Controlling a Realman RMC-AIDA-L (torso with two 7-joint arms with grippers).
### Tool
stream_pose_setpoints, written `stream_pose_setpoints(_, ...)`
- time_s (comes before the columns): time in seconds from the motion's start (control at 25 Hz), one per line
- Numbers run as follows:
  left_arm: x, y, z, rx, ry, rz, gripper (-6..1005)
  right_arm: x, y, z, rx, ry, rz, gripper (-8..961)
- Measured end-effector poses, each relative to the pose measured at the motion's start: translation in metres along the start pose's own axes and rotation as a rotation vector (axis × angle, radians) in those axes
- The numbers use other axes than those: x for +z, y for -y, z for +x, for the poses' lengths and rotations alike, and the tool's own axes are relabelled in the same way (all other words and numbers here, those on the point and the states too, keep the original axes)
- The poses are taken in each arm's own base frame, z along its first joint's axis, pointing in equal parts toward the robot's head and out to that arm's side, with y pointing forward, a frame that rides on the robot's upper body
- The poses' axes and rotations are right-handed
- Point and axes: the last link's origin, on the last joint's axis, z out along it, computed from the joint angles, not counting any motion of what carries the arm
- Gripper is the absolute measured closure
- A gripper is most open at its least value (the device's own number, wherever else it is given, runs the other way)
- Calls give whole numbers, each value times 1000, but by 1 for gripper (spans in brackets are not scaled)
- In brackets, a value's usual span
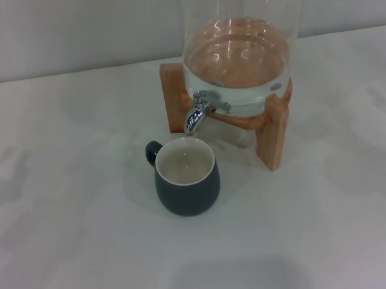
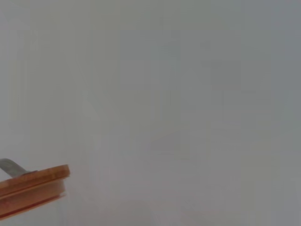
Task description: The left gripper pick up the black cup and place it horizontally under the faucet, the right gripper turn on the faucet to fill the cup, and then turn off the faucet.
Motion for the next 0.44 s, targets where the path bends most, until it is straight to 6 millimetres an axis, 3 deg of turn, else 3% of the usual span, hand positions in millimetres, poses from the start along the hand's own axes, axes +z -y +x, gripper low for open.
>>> stream_pose_setpoints(0.2,-20,4,-6,-11,15,57,614,-1,2,3,4,-5,15,145)
stream_pose_setpoints(0.44,-25,12,-25,55,164,110,614,4,1,3,-5,-10,5,145)
